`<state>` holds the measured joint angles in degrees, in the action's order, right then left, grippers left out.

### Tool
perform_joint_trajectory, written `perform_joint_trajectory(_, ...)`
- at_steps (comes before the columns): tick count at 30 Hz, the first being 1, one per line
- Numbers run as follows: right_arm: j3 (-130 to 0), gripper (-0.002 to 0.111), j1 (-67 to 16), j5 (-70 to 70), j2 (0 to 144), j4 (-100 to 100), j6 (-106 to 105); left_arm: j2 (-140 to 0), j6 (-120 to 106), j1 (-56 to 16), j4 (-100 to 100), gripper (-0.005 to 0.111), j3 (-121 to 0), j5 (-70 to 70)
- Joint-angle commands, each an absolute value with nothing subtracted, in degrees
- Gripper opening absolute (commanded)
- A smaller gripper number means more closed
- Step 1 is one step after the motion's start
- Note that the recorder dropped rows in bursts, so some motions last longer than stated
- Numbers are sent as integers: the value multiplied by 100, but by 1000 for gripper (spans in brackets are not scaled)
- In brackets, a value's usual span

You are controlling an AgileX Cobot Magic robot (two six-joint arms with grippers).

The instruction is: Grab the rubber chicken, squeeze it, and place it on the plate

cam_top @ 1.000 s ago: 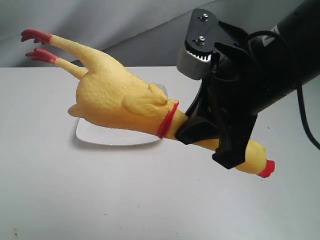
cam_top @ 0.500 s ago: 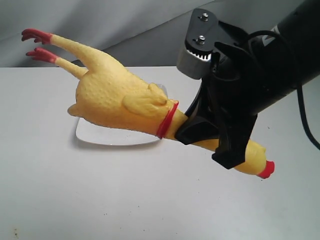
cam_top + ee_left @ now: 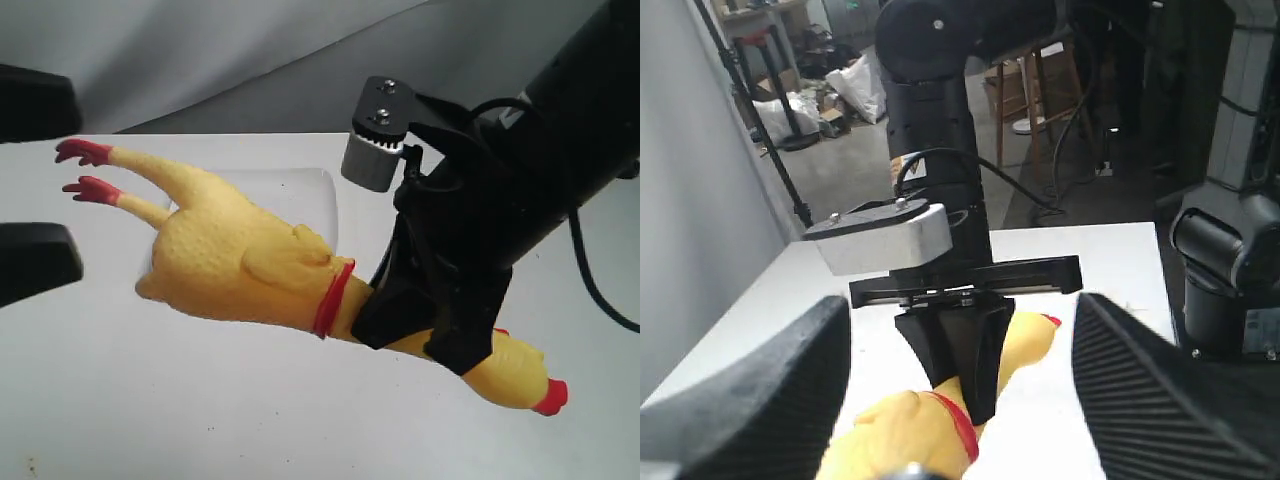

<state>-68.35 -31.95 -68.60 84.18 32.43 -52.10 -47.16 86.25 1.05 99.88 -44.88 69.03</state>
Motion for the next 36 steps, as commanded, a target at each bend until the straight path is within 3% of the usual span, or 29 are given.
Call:
perform_joint_trajectory(1, -6848, 0, -3201, -6835, 8628, 3367, -5217, -5078, 7397, -254, 9995, 61, -4506, 6099)
perform_joint_trajectory(4, -6848, 0, -3201, -6684, 8640, 3276, -5336, -5066, 5993, -292, 9995, 61, -4495, 4935)
perform_joint_trajectory(10, -6848, 0, -3201, -6512, 8640, 2992, -5348, -5134, 5403, -482, 9995, 61, -4202, 3880)
perform_joint_trajectory(20, -6848, 0, -3201, -6395, 8640, 2884, -5337, -5212, 4790, -2586, 9995, 61, -3669, 1120)
perform_joint_trajectory(26, -6848, 0, -3201, -6384, 8640, 2872, -5327, -5212, 5809, -3227, 9995, 61, -3669, 866)
perform_joint_trajectory(29, -6848, 0, -3201, -6384, 8640, 2872, -5286, -5212, 6021, -3392, 9995, 53, -3669, 613)
perform_joint_trajectory(32, -6848, 0, -3201, -6384, 8640, 2872, -5259, -5212, 5257, -3511, 9995, 43, -3669, -487)
perform_joint_trajectory(36, -6848, 0, -3201, -6356, 8640, 2872, -5261, -5212, 2838, -3813, 9775, 43, -3659, -2778)
